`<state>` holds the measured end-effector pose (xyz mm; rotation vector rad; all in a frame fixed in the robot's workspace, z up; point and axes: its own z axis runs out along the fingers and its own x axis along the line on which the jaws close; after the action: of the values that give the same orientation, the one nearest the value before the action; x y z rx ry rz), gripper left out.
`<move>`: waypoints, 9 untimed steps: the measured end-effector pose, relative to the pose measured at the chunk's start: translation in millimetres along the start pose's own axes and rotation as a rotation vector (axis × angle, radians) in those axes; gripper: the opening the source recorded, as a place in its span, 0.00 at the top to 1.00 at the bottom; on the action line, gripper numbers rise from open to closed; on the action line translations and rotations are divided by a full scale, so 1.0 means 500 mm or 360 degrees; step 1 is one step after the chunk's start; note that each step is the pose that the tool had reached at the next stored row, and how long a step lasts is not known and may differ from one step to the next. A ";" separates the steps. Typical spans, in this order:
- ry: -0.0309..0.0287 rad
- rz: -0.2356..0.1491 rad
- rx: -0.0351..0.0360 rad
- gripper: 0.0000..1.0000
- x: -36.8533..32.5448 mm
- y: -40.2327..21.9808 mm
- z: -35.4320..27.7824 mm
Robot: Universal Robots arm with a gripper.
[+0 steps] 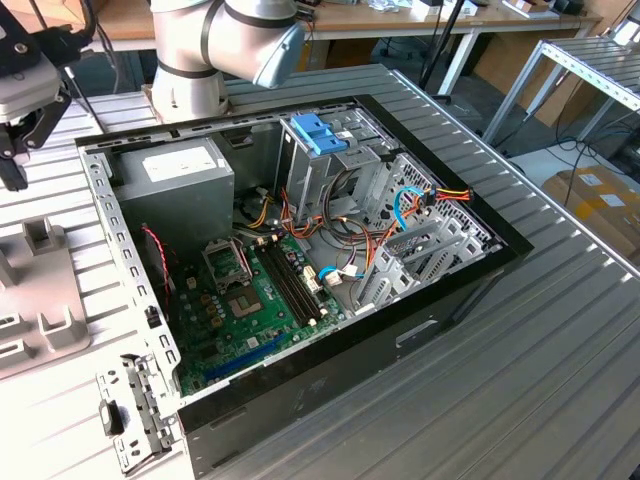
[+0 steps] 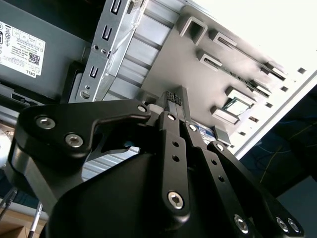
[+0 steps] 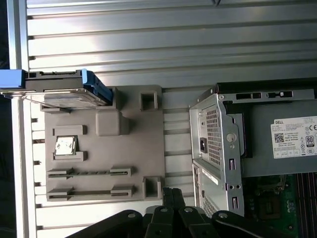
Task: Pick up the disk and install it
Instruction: 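Reach for the disk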
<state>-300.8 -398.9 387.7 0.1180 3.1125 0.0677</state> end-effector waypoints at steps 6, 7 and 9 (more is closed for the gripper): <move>0.00000 0.0000 0.0000 0.89 0.013 -0.001 0.000; -0.00001 0.0000 0.0000 0.89 0.014 -0.001 0.000; 0.00000 0.0000 0.0000 0.89 0.018 -0.001 0.000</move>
<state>-309.7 -398.9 387.5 0.1180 3.1125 0.0676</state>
